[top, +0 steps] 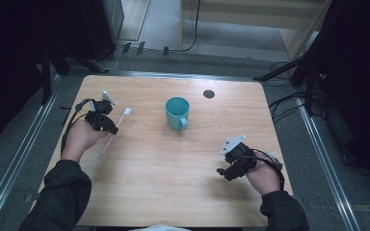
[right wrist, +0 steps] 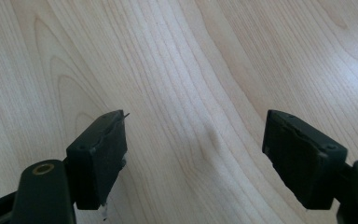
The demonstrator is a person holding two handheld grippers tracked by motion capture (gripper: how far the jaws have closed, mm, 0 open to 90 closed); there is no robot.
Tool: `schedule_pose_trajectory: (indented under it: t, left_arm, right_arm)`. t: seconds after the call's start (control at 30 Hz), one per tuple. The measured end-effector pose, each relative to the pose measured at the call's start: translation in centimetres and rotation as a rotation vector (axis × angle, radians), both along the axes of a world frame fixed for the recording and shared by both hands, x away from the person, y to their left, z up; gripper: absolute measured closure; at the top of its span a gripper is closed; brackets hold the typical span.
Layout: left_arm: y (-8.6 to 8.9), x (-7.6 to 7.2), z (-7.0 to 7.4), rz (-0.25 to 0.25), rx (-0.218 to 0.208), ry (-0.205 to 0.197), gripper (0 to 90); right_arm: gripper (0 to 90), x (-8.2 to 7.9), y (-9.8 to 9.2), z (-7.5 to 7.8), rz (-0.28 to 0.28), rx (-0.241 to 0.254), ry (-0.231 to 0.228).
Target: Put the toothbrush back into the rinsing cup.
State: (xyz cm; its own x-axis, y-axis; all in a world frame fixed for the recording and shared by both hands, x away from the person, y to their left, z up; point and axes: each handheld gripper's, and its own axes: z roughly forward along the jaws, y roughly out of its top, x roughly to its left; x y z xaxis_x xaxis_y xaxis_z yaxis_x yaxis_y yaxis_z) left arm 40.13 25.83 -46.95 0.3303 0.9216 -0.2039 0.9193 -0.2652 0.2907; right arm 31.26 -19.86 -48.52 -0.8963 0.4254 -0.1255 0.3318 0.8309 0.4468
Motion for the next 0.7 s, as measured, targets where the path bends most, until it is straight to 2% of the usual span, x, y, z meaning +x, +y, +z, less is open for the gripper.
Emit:
schedule_pose_trajectory:
  t: [0.03,0.07,0.1,0.13,0.3,0.4,0.5,0.63,0.7]
  left_arm:
    - [0.3,-0.5,1.0,-0.008,-0.065,-0.058,84.4]
    - [0.3,-0.5,1.0,-0.008,-0.065,-0.058,84.3]
    - [0.5,-0.7,1.5,-0.013,-0.098,-0.079,84.3]
    - [0.6,-1.0,2.0,-0.010,-0.131,-0.121,84.3]
    - [1.0,-2.3,4.3,0.001,-0.255,-0.274,84.3]
    - [1.2,-3.0,5.2,0.003,-0.285,-0.353,84.3]
    - [1.3,-3.5,5.9,0.007,-0.287,-0.395,84.3]
    - [1.4,-4.3,6.5,0.006,-0.316,-0.481,84.3]
    - [1.5,-4.6,6.8,0.011,-0.349,-0.505,84.3]
  right_arm:
    - [21.8,0.1,0.1,0.0,0.008,0.000,-0.003]
    - [21.8,0.1,0.1,0.0,0.008,0.000,-0.003]
    - [21.8,0.1,0.2,0.0,0.008,-0.001,-0.001]
    - [21.8,0.2,0.3,0.0,0.011,0.002,-0.004]
    - [21.8,0.4,0.7,0.0,0.027,-0.001,-0.004]
    - [21.8,0.5,0.9,0.1,0.036,-0.002,-0.004]
    - [21.8,0.7,1.1,0.1,0.045,0.000,-0.005]
    - [21.8,0.9,1.5,0.1,0.055,-0.004,-0.006]
    - [21.8,0.9,1.6,0.1,0.057,-0.001,-0.004]
